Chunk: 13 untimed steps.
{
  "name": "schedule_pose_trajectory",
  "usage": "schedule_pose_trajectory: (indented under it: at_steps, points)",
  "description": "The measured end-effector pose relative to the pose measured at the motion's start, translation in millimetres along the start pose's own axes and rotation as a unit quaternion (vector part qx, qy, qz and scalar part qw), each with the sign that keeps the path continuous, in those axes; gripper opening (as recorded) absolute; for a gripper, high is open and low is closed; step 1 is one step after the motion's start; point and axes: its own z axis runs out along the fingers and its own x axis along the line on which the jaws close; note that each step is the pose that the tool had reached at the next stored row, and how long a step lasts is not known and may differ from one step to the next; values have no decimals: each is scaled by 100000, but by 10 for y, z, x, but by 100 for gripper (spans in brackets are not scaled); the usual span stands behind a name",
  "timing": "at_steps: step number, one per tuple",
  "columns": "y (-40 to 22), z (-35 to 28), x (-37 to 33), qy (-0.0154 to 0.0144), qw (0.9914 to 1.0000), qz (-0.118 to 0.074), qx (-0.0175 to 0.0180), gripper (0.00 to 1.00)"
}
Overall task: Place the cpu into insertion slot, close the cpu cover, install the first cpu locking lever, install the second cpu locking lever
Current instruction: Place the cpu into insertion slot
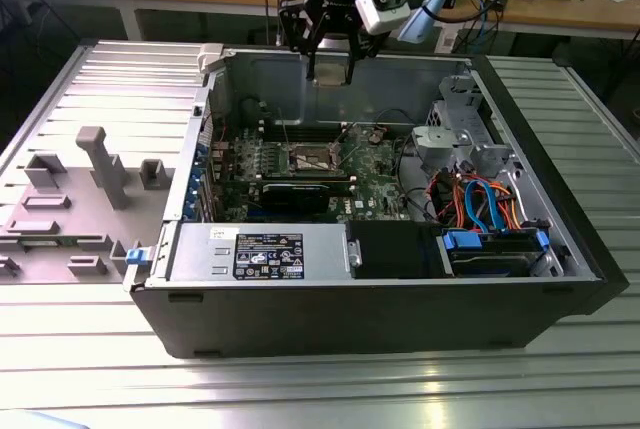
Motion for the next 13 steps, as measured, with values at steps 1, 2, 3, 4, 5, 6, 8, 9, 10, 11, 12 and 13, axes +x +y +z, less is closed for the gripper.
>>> schedule_pose_trajectory:
  at_steps: [1, 2, 3, 4, 5, 6, 8, 9, 10, 11, 12, 13]
  points:
    - [0, 2, 0, 0, 100000, 1, -3, 55]
    - [0, 4, 0, 2, 100000, 2, -2, 55]
    - [-3, 33, -1, 3, 100000, -1, 0, 55]
    - [-6, 67, -1, 1, 100000, 0, -3, 55]
    - [-6, 68, -1, 3, 100000, 2, -2, 55]
    - [-7, 69, -1, 1, 100000, 1, -1, 55]
    - [-7, 74, -1, 2, 100000, 3, 1, 55]
    - [-7, 75, -2, 2, 100000, -1, 0, 55]
    - [-7, 76, -1, 2, 100000, 2, -1, 55]
    - [-7, 78, -2, 3, 100000, 0, 1, 55]
    - [-7, 79, -2, 1, 100000, 1, 0, 55]
    - [-7, 80, -2, 2, 100000, 2, 0, 55]
